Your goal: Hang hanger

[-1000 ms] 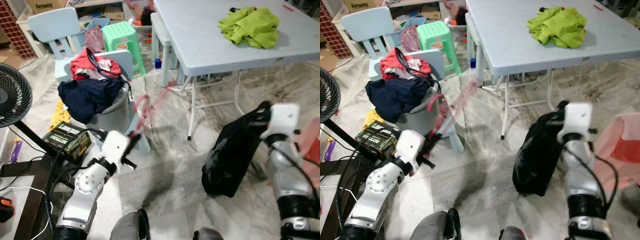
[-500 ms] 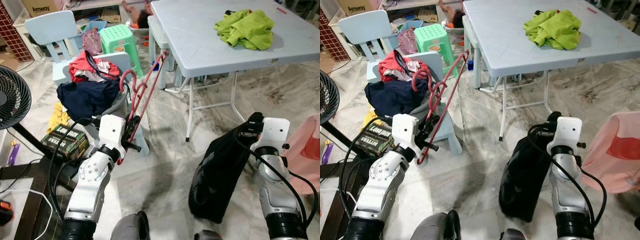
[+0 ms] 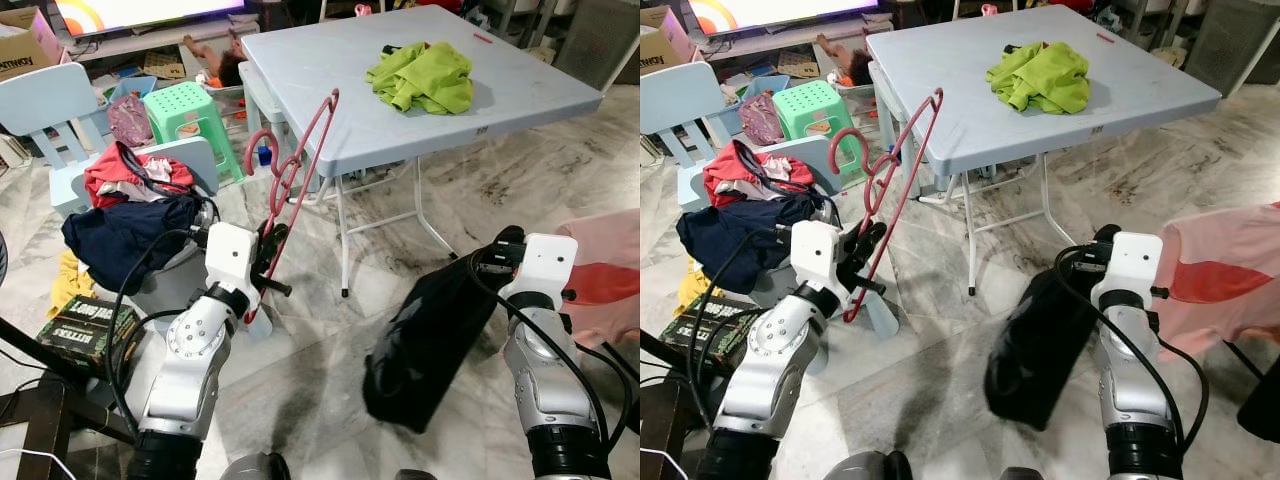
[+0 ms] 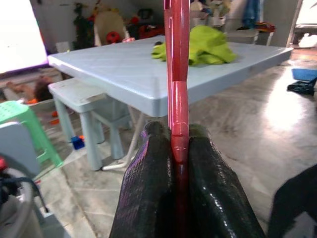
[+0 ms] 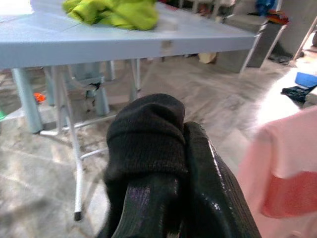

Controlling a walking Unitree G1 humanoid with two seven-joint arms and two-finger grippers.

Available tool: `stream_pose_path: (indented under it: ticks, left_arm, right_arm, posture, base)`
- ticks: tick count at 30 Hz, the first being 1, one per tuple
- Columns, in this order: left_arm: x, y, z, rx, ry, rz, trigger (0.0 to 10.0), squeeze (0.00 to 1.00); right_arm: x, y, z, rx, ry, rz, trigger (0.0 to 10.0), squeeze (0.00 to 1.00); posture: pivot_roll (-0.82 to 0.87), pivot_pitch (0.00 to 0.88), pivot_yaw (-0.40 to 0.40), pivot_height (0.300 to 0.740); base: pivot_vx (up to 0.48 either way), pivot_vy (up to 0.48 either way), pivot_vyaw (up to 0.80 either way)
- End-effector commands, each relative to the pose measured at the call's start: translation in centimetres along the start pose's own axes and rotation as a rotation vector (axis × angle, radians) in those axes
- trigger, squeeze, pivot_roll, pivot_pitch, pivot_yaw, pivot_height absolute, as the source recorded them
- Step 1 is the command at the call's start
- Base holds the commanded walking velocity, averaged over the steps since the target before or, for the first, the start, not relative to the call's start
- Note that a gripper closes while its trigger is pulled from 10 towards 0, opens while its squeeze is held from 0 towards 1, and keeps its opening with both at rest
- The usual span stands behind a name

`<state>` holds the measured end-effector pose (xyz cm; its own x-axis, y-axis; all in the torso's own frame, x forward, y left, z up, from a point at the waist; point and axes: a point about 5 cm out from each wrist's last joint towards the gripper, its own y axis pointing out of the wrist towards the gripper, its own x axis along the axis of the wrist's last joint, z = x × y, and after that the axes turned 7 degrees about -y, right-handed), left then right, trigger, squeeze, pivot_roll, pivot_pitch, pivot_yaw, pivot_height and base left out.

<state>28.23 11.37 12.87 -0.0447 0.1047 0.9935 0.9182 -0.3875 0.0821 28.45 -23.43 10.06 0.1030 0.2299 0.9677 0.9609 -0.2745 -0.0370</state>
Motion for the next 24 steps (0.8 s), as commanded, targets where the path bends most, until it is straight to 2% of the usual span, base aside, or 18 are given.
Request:
stream_pose_path:
  ticks: [1, 3, 17, 22, 24]
  left_arm:
    - [0.33, 0.06, 0.32, 0.018, 0.010, -0.010, 10.0, 0.00]
    - [0.41, 0.18, 0.05, 0.012, 0.007, -0.013, 10.0, 0.00]
    - [0.23, 0.27, -0.30, 0.023, 0.008, 0.001, 10.0, 0.00]
    - [0.11, 0.27, -0.36, 0.053, -0.021, 0.003, 10.0, 0.00]
    - [0.36, 0.39, -0.24, 0.082, -0.037, -0.014, 10.0, 0.00]
  right_arm:
    - [1.56, 0.19, 0.18, 0.017, 0.002, -0.068, 10.0, 0.00]
    - [1.71, 0.15, 0.34, 0.026, 0.033, -0.080, 10.0, 0.00]
    - [2.15, 0.23, 0.47, 0.024, 0.032, -0.098, 10.0, 0.00]
    - [2.11, 0.25, 0.56, 0.027, 0.034, -0.096, 10.0, 0.00]
    - [2.12, 0.26, 0.67, 0.030, 0.033, -0.097, 10.0, 0.00]
  posture:
    - [-0.05, 0.029, 0.057, 0.740]
    - [-0.05, 0.031, 0.061, 0.740]
    - [-0.04, 0.041, 0.064, 0.740]
    - [-0.04, 0.044, 0.058, 0.740]
    - [-0.04, 0.044, 0.056, 0.740]
  base:
    - [0.480, 0.000, 0.00]
    - [0.480, 0.000, 0.00]
    - [0.476, 0.000, 0.00]
    - [0.388, -0.275, 0.00]
    - [0.000, 0.000, 0.00]
